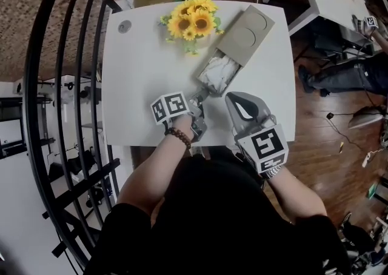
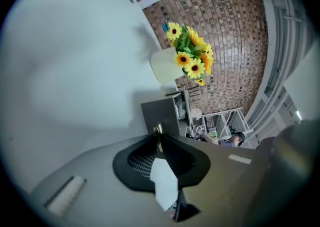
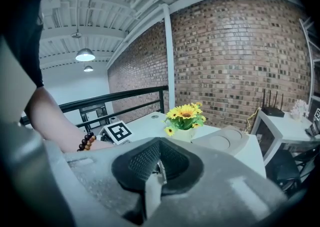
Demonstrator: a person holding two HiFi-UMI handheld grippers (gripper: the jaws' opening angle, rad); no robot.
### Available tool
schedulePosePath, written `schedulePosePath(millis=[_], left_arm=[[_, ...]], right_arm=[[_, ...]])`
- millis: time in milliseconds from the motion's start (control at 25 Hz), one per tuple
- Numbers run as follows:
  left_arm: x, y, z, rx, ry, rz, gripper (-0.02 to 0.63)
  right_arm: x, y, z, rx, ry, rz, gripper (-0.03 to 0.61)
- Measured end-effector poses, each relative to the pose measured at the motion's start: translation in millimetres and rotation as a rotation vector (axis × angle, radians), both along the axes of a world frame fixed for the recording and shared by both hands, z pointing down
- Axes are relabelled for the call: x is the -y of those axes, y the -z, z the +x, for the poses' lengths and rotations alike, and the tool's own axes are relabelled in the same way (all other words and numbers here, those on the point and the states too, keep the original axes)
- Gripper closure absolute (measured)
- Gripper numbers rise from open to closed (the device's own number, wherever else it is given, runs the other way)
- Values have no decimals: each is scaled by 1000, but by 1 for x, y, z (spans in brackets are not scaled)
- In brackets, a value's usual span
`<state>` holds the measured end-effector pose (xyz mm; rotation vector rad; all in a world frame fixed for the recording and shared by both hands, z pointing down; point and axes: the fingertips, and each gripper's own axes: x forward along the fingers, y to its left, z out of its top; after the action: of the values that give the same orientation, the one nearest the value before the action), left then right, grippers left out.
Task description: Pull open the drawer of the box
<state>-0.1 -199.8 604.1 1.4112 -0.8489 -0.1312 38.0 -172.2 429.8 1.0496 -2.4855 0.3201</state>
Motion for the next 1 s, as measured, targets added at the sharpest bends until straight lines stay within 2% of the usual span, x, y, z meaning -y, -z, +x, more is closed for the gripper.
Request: schedulePosePath(millis=[1000], left_arm=[[-28,-1,-22,10,5,3,558]], right_arm=[[-30,10,-12,-2,-6,27,586]])
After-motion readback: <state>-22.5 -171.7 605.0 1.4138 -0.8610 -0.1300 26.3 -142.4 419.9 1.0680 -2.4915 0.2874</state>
